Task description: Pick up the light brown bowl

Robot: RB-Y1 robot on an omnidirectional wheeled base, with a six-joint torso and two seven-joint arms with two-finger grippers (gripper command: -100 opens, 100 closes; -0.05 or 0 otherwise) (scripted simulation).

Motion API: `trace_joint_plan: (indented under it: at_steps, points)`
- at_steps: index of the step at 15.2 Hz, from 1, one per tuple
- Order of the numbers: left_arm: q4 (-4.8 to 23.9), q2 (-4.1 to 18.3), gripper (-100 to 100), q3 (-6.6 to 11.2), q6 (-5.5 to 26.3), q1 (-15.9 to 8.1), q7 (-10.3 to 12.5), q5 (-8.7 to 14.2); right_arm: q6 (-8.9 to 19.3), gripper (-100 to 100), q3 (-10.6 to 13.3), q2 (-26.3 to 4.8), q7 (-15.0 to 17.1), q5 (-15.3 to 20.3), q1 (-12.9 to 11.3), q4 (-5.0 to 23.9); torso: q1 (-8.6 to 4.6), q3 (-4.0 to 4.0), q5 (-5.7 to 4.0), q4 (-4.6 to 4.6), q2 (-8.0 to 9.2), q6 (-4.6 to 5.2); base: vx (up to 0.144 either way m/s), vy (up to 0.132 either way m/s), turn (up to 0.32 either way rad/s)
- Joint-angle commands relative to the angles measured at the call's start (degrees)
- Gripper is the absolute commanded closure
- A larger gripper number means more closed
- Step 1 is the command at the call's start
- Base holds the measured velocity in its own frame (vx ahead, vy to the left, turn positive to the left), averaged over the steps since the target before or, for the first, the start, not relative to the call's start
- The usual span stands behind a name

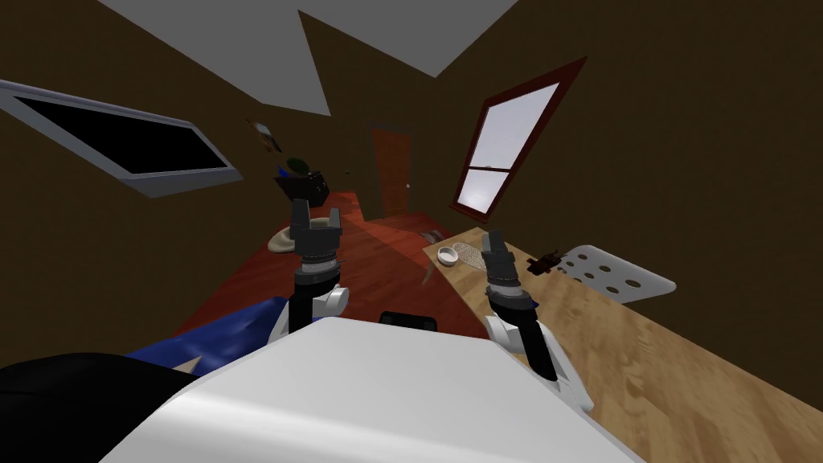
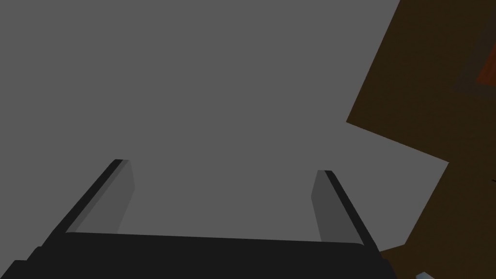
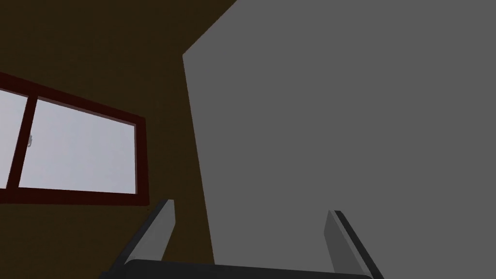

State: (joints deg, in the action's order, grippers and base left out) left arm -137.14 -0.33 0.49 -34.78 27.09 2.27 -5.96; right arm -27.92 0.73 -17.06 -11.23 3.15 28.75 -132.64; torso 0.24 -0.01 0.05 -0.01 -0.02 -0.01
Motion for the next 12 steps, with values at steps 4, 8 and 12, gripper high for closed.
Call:
trace_joint_plan:
  at_steps: [4,8,12]
  points:
    - [0.0,0.0,0,0.00,0.0,0.0,0.0,0.0,3.1,-100,1.0,-6.0,-1.1,1.9,1.1,1.3,-0.04,-0.03,0.00,-0.01,-0.05,0.00,0.022,0.048,0.022]
    - [0.0,0.0,0,0.00,0.0,0.0,0.0,0.0,5.7,-100,2.3,-11.0,-1.9,3.3,1.9,2.7,-0.08,-0.12,-0.01,-0.05,-0.21,0.00,0.057,0.045,0.030]
    - [0.0,0.0,0,0.00,0.0,0.0,0.0,0.0,7.1,-100,3.2,-14.6,-2.4,4.1,2.4,3.6,-0.03,-0.17,0.00,-0.07,-0.30,0.00,0.071,0.047,0.033]
